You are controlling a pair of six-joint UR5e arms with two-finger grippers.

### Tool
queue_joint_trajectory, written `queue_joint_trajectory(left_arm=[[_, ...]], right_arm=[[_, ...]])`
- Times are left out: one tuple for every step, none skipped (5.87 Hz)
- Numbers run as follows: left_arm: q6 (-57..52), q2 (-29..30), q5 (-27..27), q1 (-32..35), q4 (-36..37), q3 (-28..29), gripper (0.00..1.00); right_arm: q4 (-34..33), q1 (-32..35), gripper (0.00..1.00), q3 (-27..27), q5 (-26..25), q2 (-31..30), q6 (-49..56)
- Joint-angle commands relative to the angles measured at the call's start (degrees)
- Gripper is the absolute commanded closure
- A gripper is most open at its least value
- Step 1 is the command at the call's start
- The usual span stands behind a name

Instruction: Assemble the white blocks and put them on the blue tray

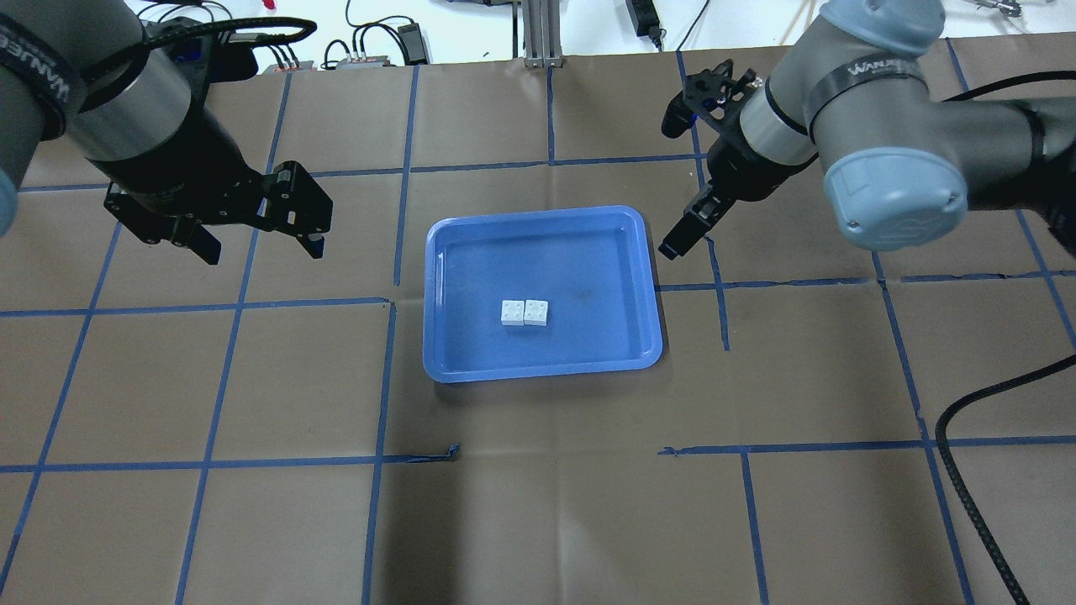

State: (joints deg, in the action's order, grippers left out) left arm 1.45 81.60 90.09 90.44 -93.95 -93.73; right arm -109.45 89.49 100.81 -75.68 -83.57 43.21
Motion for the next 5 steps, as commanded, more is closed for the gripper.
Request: queue_joint_trajectory(left_arm=[[0.0, -0.1, 0.0, 0.0, 0.0, 0.0, 0.01], [0.0, -0.1, 0.1, 0.0, 0.0, 0.0, 0.01], [0.0, -0.2, 0.1, 0.0, 0.0, 0.0, 0.01], [0.0, -0.3, 0.1, 0.0, -0.1, -0.1, 0.01], [0.0, -0.3, 0.1, 0.0, -0.1, -0.1, 0.01]], right_arm=[[10.6, -0.3, 0.0, -7.1, -8.5, -2.4, -21.7], [16.5, -0.5, 0.0, -11.6, -9.2, -2.4, -30.9], [21.8, -0.5, 0.0, -16.1, -12.4, -2.3, -36.2], [25.8, -0.3, 0.0, -19.4, -12.7, -2.5, -41.6], [27.7, -0.1, 0.0, -20.9, -14.9, -2.2, -44.0]])
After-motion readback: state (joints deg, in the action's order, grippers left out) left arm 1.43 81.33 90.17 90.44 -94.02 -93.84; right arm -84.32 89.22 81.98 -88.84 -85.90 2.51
